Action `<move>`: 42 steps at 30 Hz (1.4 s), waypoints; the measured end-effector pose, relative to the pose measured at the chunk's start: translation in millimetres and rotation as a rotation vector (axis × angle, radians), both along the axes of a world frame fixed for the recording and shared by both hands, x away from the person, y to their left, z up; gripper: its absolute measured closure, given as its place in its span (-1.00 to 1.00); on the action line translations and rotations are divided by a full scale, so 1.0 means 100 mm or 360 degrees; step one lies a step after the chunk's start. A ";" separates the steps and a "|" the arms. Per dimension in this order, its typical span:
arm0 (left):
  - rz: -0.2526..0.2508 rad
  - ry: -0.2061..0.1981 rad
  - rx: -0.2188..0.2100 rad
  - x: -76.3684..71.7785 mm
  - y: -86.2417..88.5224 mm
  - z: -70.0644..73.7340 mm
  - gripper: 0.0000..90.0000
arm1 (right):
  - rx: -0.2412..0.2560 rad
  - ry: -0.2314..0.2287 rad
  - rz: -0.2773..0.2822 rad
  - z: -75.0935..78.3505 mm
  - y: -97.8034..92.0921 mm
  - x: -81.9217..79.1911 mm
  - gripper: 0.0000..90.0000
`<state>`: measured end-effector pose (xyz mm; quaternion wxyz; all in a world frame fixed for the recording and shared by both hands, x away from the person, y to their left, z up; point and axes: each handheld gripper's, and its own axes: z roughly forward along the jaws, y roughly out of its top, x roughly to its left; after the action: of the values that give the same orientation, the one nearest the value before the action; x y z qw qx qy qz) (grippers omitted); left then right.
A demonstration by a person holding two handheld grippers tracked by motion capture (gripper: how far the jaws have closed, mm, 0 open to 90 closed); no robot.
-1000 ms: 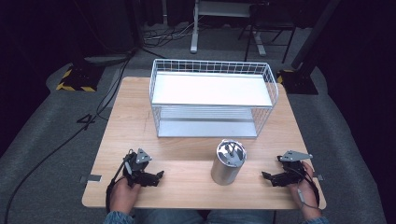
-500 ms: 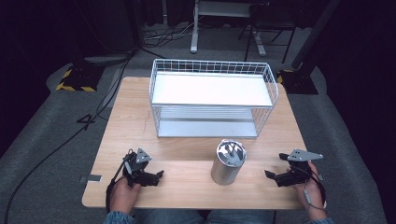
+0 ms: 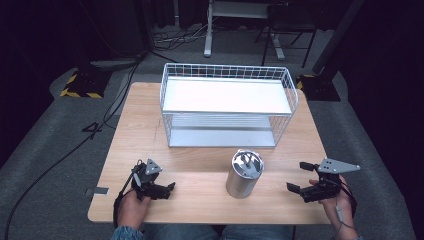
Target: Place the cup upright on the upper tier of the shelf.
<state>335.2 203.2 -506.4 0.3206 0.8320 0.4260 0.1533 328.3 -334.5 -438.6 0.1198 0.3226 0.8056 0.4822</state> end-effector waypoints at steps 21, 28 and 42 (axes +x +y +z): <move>-0.0001 -0.0001 0.0002 0.00 0.00 0.00 -1.00 | 0.0015 -0.0031 0.0238 0.36 0.39 -0.11 -1.00; -0.0001 -0.0001 0.0002 0.00 0.00 0.00 -1.00 | -0.0039 -0.0041 0.0286 0.44 0.55 -0.11 -1.00; 0.0001 0.0000 -0.0001 0.00 0.00 0.00 -1.00 | -0.0125 -0.0051 0.0346 0.46 0.88 -0.11 -1.00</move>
<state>335.2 203.1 -506.5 0.3209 0.8317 0.4264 0.1533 317.6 -246.2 -392.9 0.0921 0.2207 0.8521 0.4655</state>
